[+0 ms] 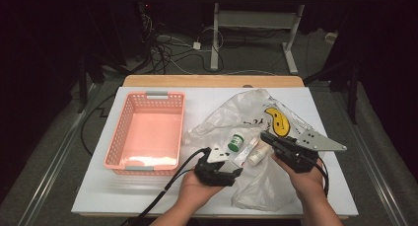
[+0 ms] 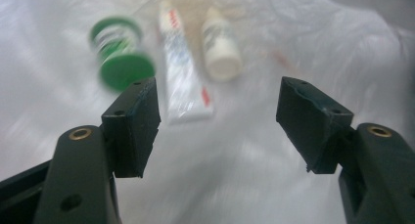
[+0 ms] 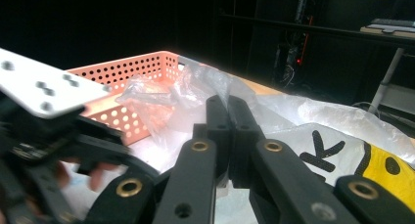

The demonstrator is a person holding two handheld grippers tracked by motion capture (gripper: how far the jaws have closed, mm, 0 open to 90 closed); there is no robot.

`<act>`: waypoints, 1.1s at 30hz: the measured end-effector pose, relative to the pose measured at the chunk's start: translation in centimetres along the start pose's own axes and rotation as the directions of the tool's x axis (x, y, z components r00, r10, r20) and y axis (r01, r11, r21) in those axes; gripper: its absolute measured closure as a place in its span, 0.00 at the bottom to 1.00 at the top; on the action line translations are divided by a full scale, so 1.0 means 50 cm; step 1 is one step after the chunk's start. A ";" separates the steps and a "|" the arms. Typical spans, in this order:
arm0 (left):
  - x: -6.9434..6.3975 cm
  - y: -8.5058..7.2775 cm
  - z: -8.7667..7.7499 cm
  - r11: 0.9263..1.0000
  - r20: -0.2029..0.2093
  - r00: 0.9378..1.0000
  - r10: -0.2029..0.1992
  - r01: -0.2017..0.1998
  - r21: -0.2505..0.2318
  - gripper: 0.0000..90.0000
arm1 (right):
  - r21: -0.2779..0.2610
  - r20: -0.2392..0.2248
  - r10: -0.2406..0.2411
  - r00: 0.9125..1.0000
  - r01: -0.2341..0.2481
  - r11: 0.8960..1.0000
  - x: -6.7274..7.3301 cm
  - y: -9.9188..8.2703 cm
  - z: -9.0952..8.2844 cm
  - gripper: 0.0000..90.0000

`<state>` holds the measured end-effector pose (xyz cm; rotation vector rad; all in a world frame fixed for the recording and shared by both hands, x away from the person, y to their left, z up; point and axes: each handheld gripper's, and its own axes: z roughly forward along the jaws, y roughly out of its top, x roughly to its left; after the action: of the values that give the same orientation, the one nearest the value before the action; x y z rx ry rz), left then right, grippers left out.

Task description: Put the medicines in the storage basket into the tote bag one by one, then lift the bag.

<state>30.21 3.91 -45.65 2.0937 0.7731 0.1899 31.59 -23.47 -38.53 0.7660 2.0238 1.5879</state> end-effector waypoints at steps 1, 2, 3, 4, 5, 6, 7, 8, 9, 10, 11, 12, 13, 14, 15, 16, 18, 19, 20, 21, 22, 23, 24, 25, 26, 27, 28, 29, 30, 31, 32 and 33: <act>0.001 -0.013 -0.010 1.000 -0.009 1.000 0.009 -0.009 0.014 0.34 | 0.000 0.003 0.000 1.000 0.000 1.000 0.001 0.000 0.001 1.00; 0.002 -0.026 -0.018 0.999 -0.021 1.000 0.015 -0.014 0.030 0.33 | 0.001 0.001 -0.001 1.000 0.001 1.000 0.002 0.000 0.001 1.00; 0.003 -0.040 -0.024 0.999 -0.025 1.000 0.012 -0.011 0.039 0.32 | 0.000 0.002 -0.002 1.000 0.002 1.000 0.002 0.000 0.001 1.00; 0.004 -0.051 -0.027 0.999 -0.029 1.000 0.010 -0.008 0.052 0.30 | 0.001 0.001 -0.001 1.000 0.001 1.000 0.003 0.000 0.001 1.00; 0.007 -0.064 -0.030 0.998 -0.039 0.999 0.008 -0.005 0.060 0.27 | 0.002 0.001 -0.002 1.000 0.002 1.000 0.003 0.000 0.001 1.00; 0.009 -0.071 -0.032 0.998 -0.046 0.999 0.004 -0.001 0.061 0.26 | 0.003 0.001 -0.002 1.000 0.002 1.000 0.004 -0.001 0.001 1.00; 0.013 -0.078 -0.032 0.998 -0.051 0.999 -0.009 0.013 0.065 0.25 | 0.007 0.001 0.002 1.000 -0.002 1.000 0.004 -0.001 0.001 1.00; 0.018 -0.082 -0.031 0.997 -0.050 0.998 -0.028 0.031 0.073 0.22 | 0.008 0.001 0.003 1.000 -0.003 1.000 0.005 -0.001 0.001 1.00; 0.022 -0.084 -0.027 0.995 -0.046 0.998 -0.043 0.047 0.089 0.20 | 0.006 0.000 0.001 1.000 -0.001 1.000 0.005 -0.002 0.002 1.00; 0.025 -0.086 -0.023 0.993 -0.048 0.997 -0.052 0.057 0.105 0.18 | 0.009 0.002 0.002 1.000 -0.002 1.000 0.006 -0.002 0.001 1.00; 0.028 -0.087 -0.018 0.992 -0.050 0.997 -0.061 0.066 0.111 0.16 | 0.009 0.002 0.002 1.000 -0.002 1.000 0.006 -0.002 0.001 1.00; 0.030 -0.086 -0.012 0.991 -0.057 0.996 -0.066 0.072 0.111 0.16 | 0.007 0.002 0.001 1.000 -0.001 1.000 0.005 -0.002 0.001 1.00; 0.033 -0.081 -0.006 0.990 -0.062 0.995 -0.072 0.079 0.120 0.16 | 0.009 0.002 0.001 1.000 -0.001 1.000 0.005 -0.002 0.000 1.00; 0.037 -0.075 0.002 0.988 -0.069 0.994 -0.082 0.090 0.124 0.16 | 0.007 0.001 0.001 1.000 -0.001 1.000 0.004 -0.003 0.000 1.00; 0.040 -0.067 0.010 0.987 -0.091 0.992 -0.091 0.102 0.123 0.16 | 0.007 0.001 0.001 1.000 -0.001 1.000 0.003 -0.004 0.000 1.00; 0.045 -0.060 0.017 0.986 -0.096 0.991 -0.094 0.106 0.127 0.16 | 0.009 0.001 0.002 1.000 -0.002 1.000 0.003 -0.004 0.000 1.00; 0.049 -0.047 0.033 0.985 -0.104 0.990 -0.098 0.111 0.130 0.16 | 0.015 0.004 0.003 1.000 -0.003 1.000 0.004 -0.006 0.000 1.00; 0.049 -0.041 0.041 0.985 -0.115 0.989 -0.090 0.105 0.136 0.16 | 0.016 0.003 -0.001 1.000 0.001 1.000 0.003 -0.007 0.000 1.00; 0.045 -0.038 0.047 0.984 -0.125 0.990 -0.070 0.089 0.153 0.15 | 0.012 0.004 -0.001 1.000 0.001 1.000 0.003 -0.007 -0.001 1.00; 0.037 -0.036 0.052 0.983 -0.159 0.987 -0.038 0.065 0.170 0.15 | 0.014 0.004 0.001 1.000 -0.001 1.000 0.003 -0.007 -0.002 1.00; 0.034 -0.036 0.052 0.984 -0.158 0.987 -0.033 0.060 0.167 0.18 | 0.014 0.004 0.004 1.000 -0.004 1.000 0.004 -0.007 -0.003 1.00; 0.033 -0.037 0.052 0.985 -0.157 0.987 -0.041 0.066 0.162 0.20 | 0.014 0.006 0.005 1.000 -0.005 1.000 0.003 -0.007 -0.005 1.00; 0.031 -0.039 0.051 0.986 -0.163 0.986 -0.039 0.065 0.156 0.23 | 0.011 0.007 0.003 1.000 -0.003 1.000 0.002 -0.007 -0.006 1.00; 0.027 -0.040 0.050 0.987 -0.155 0.988 -0.028 0.051 0.151 0.27 | 0.010 0.008 0.002 1.000 -0.002 1.000 0.001 -0.007 -0.007 1.00; 0.024 -0.041 0.048 0.988 -0.142 0.990 -0.018 0.039 0.148 0.33 | 0.009 0.010 0.008 1.000 -0.008 1.000 0.000 -0.008 -0.008 1.00; 0.021 -0.042 0.048 0.989 -0.137 0.991 -0.010 0.030 0.146 0.39 | 0.009 0.013 0.011 1.000 -0.011 1.000 -0.001 -0.008 -0.009 1.00; 0.019 -0.042 0.048 0.990 -0.126 0.992 -0.008 0.026 0.142 0.45 | 0.011 0.016 0.012 1.000 -0.012 1.000 -0.003 -0.009 -0.009 1.00; 0.019 -0.043 0.047 0.990 -0.122 0.993 -0.005 0.022 0.141 0.48 | 0.011 0.017 0.012 1.000 -0.012 1.000 -0.005 -0.009 -0.008 1.00; 0.019 -0.043 0.047 0.990 -0.118 0.993 -0.004 0.020 0.138 0.51 | 0.011 0.020 0.017 1.000 -0.018 1.000 -0.006 -0.009 -0.007 1.00; 0.018 -0.044 0.046 0.991 -0.111 0.994 0.005 0.010 0.137 0.55 | 0.010 0.022 0.014 1.000 -0.014 1.000 -0.007 -0.009 -0.006 1.00; 0.013 -0.045 0.046 0.991 -0.100 0.995 0.027 -0.014 0.132 0.63 | 0.012 0.025 0.013 1.000 -0.013 1.000 -0.006 -0.008 -0.006 1.00; 0.007 -0.045 0.047 0.990 -0.090 0.994 0.062 -0.049 0.136 0.71 | 0.012 0.024 0.011 1.000 -0.012 1.000 -0.005 -0.007 -0.005 1.00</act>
<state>30.40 3.50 -48.90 2.2476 0.8031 0.2754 31.55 -23.89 -38.80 0.7986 2.0172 1.5671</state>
